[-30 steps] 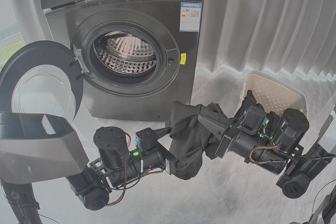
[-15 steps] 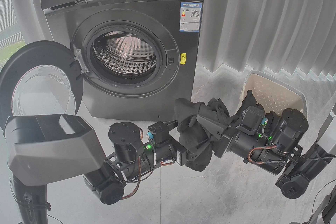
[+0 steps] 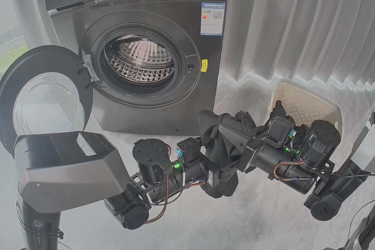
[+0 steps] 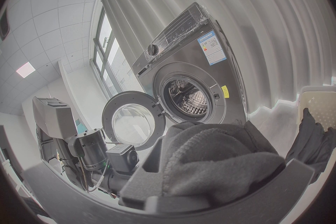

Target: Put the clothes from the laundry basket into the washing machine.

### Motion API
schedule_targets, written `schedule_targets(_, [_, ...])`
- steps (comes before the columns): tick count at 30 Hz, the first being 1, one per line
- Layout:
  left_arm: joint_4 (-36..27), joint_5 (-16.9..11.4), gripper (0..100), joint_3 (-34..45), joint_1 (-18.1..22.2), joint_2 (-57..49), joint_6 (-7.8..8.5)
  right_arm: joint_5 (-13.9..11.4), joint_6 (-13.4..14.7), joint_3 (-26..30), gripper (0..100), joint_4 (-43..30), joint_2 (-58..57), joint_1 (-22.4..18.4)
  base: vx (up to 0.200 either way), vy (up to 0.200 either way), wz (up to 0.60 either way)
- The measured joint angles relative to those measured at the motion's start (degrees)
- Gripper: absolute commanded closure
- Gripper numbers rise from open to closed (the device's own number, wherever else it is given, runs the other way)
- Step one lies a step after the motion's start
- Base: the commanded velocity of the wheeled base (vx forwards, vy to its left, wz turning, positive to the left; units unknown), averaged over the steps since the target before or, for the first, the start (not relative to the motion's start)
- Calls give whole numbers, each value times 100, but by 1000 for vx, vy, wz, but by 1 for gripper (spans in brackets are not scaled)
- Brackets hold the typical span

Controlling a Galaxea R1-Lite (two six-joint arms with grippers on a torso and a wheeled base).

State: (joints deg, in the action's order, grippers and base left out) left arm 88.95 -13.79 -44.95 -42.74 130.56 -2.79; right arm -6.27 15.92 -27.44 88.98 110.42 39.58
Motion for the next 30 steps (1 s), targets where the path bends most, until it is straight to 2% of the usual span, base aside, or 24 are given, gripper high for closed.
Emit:
schedule_targets(9, [5,73,0,-557,51,296,-35,160,118,-56,100,-2,20,-11,0,0,0])
schedule_targets(10, [5,85,100,-566,62,321,-35,167,121,-67,100,0,20,-12,0,0,0])
schedule_targets(30, [0,130,100,-397,350,72,-44,294,191,-168,100,-5,68,-395,0,0,0])
